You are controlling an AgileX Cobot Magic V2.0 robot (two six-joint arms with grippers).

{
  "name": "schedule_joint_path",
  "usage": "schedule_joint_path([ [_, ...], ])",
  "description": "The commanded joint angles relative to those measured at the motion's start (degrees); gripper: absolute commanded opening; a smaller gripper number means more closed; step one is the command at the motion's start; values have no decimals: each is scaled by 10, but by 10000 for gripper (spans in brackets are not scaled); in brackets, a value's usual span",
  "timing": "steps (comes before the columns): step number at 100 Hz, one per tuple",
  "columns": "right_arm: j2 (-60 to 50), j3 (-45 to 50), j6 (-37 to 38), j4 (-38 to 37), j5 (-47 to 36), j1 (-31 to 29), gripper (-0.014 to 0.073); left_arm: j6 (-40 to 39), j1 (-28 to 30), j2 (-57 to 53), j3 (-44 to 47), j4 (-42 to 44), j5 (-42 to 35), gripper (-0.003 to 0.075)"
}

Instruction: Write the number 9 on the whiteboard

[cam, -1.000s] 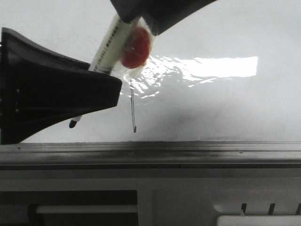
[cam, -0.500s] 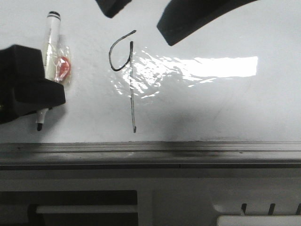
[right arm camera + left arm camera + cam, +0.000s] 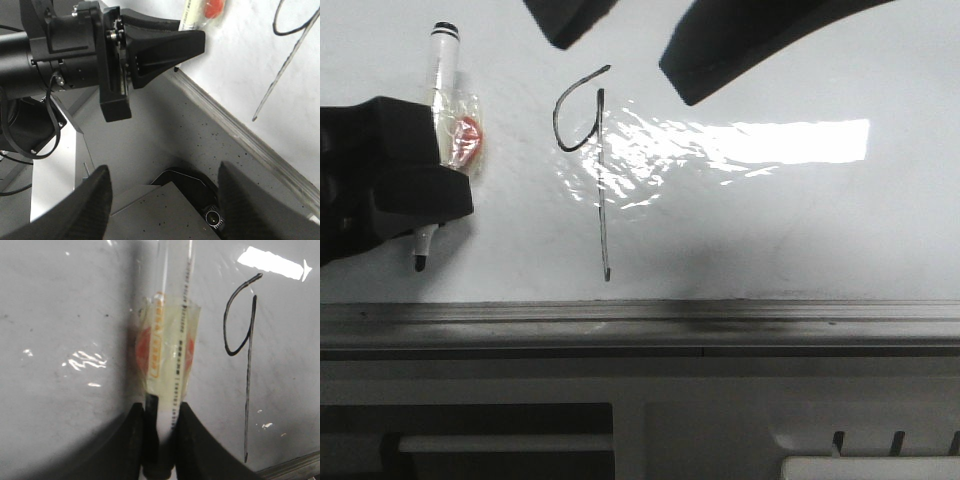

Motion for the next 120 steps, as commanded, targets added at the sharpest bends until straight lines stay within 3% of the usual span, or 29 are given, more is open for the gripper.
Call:
schedule_joint_path([
  [1,-12,-16,-6,5,-24,0,398,2,1,1,-10,-13,-36,225],
  [8,-12,-16,-6,5,-24,0,398,-1,0,-1,-10,-13,-36,321],
  [15,-12,-16,-6,5,-24,0,398,-7,0,-4,-10,-13,-36,365],
  [47,-18,-16,-6,-10,-29,0,380,-7,0,-66,-10,-13,-36,370],
  [54,-25,-15,-6,-17,-38,0,307,4,0,-87,-8,-5,-35,370],
  [68,-53,-3,-6,-27,-71,0,34,48,0,-139,-7,24,-30,363],
  [75,-77,13,-6,-43,-90,0,-76,85,0,-171,-7,24,-23,302],
  [90,-150,85,-6,-66,-172,0,-68,149,0,-260,-7,24,37,-18],
  [120,-381,321,-6,-125,-395,0,-67,185,0,-434,52,59,121,-20],
])
